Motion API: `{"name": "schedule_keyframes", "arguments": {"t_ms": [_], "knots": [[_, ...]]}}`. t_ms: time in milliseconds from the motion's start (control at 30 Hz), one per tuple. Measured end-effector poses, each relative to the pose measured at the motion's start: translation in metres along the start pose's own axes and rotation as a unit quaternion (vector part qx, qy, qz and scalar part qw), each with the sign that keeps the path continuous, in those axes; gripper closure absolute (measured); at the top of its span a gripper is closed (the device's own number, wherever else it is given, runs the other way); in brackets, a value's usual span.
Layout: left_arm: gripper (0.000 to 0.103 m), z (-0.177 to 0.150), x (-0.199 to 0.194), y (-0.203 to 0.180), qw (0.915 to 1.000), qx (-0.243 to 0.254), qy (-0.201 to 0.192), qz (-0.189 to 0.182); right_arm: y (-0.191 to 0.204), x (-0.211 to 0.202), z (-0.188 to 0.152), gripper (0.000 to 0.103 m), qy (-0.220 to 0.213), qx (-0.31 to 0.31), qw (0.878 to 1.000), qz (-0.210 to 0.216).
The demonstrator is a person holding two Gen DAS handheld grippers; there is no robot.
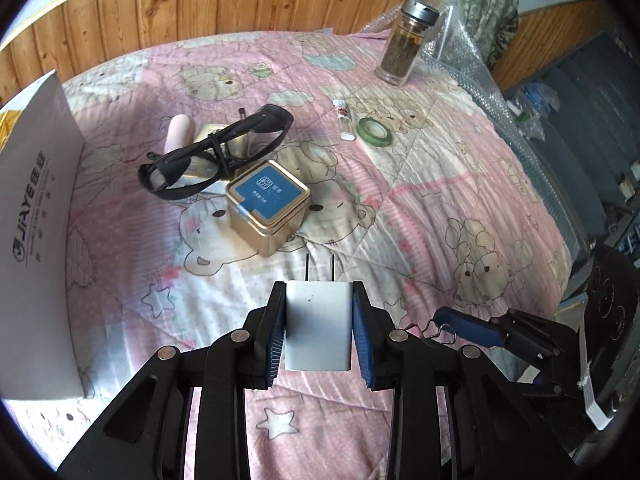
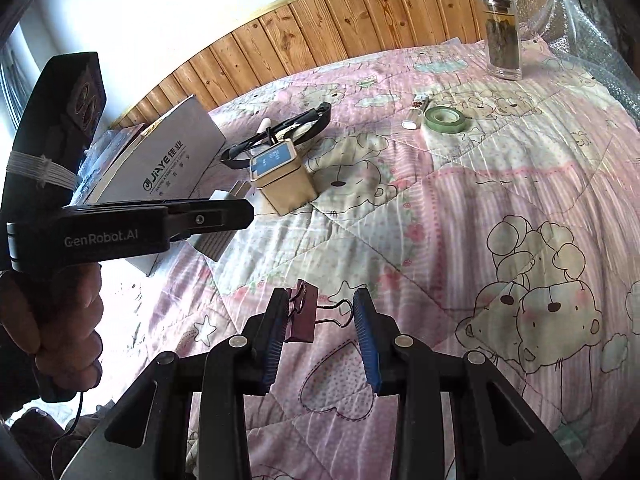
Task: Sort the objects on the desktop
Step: 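Carry the charger plug and binder clip with both tools over the cardboard box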
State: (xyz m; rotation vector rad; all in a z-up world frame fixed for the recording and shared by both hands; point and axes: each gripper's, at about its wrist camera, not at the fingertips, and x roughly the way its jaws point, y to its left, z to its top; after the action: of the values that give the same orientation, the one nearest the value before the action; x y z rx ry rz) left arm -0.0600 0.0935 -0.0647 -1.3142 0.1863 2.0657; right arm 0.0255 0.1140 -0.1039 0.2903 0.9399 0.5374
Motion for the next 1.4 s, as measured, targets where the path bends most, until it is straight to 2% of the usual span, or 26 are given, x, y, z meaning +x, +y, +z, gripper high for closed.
{"name": "schedule_keyframes", "arguments": {"t_ms": [533, 1133, 1267, 1400], "knots": [[0.072, -0.059, -0.085, 0.042, 0.9961, -0.073, -0.049, 0.004, 0.070, -0.035, -0.019, 0.068, -0.022, -0.064, 0.997, -0.023], [0.072, -0.096, -0.167, 0.100, 0.9825, -0.140, -0.123, 0.009, 0.166, -0.053, -0.016, 0.068, -0.036, -0.159, 0.986, -0.025], [0.072, -0.102, -0.182, 0.113, 0.9783, -0.157, -0.134, 0.023, 0.187, -0.055, -0.013, 0.068, -0.039, -0.181, 0.982, -0.025], [0.072, -0.107, -0.193, 0.130, 0.9738, -0.172, -0.138, 0.055, 0.209, -0.057, -0.006, 0.068, -0.046, -0.207, 0.977, -0.024]]}}
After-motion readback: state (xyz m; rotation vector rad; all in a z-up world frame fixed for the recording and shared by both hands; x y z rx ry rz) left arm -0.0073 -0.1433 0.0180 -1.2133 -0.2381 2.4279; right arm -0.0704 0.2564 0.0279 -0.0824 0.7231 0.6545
